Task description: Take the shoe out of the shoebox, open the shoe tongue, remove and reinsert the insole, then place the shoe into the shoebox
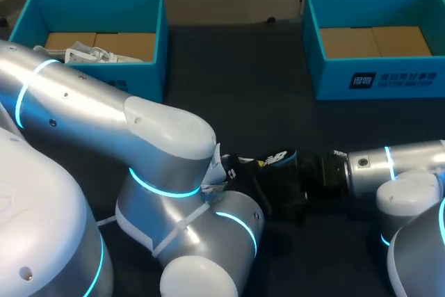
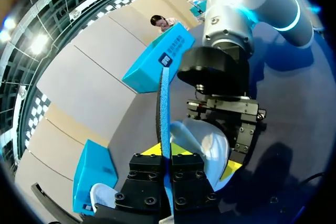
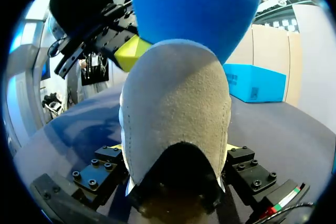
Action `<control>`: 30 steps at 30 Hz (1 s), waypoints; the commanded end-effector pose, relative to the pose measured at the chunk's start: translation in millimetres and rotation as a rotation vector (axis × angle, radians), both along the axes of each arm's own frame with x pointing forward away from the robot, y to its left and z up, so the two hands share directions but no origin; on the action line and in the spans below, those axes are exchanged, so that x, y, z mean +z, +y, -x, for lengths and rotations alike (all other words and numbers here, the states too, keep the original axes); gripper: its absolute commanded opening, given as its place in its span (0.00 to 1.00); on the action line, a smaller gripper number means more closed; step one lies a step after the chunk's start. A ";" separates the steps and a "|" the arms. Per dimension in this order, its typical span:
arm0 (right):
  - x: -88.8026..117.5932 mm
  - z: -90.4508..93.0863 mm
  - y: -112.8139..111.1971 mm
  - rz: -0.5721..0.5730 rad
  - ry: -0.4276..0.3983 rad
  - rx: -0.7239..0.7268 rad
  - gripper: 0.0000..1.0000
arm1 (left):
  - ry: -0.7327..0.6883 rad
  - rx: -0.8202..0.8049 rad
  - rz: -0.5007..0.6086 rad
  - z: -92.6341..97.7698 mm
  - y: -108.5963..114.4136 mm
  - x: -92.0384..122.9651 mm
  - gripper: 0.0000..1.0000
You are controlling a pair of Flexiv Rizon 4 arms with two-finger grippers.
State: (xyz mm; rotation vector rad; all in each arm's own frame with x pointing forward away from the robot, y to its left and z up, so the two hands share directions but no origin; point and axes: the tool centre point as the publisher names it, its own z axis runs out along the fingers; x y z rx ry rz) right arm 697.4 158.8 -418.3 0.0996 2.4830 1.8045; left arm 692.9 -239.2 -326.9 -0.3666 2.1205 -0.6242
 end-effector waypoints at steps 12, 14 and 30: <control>0.8 0.5 1.5 0.005 0.001 0.000 0.00 | 0.126 0.020 0.018 -8.0 -5.9 31.4 0.00; 0.8 0.5 1.5 0.005 0.001 0.000 0.00 | 0.145 0.024 0.021 -9.4 -8.3 34.4 0.00; 0.8 0.5 1.5 0.005 0.001 0.000 0.00 | 0.401 0.011 0.063 -12.4 -21.8 63.0 0.00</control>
